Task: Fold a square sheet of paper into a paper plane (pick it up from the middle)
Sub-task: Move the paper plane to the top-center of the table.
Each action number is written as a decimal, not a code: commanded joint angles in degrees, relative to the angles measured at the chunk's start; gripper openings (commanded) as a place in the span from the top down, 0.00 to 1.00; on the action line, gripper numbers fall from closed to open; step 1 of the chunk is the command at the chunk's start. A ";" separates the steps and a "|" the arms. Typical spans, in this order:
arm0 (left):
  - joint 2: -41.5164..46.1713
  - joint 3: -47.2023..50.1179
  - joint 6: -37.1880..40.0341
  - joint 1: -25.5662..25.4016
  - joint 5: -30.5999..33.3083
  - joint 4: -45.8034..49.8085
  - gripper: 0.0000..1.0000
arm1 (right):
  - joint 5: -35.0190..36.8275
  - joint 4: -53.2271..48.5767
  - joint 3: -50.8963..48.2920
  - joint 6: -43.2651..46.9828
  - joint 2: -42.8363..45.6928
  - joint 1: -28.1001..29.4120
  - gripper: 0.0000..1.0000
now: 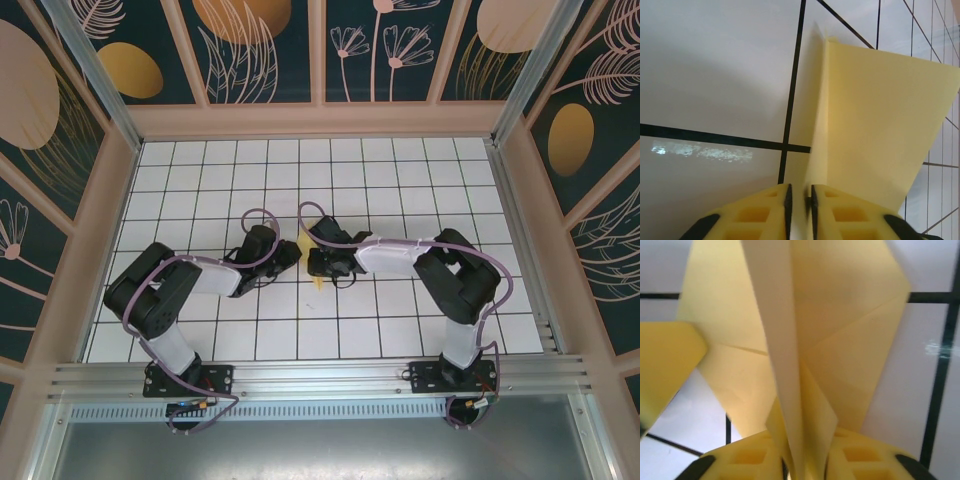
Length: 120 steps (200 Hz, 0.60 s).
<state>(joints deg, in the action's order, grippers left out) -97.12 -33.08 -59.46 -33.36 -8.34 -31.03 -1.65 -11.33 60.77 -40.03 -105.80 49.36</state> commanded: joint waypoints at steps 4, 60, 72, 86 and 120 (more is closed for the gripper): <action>3.84 -0.32 1.87 0.28 2.93 3.25 0.69 | 6.03 -3.82 2.15 -1.69 -0.45 0.47 0.82; 8.35 -0.67 5.03 0.93 11.02 11.95 0.42 | 12.54 -8.82 4.71 -1.00 -1.34 0.56 0.90; 8.95 -0.67 5.58 1.02 12.65 13.32 0.35 | 13.31 -9.32 5.57 -0.86 -2.21 0.56 0.88; 9.67 -0.84 6.05 1.10 14.39 14.84 0.29 | 13.77 -9.41 6.49 -0.76 -3.29 0.52 0.85; 11.07 -1.32 7.23 1.12 17.97 17.82 0.17 | 14.22 -9.12 8.95 -0.72 -5.63 0.57 0.79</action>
<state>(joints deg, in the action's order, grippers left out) -87.90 -33.19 -53.95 -32.56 5.10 -17.37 10.37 -18.44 67.22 -40.86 -109.75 49.41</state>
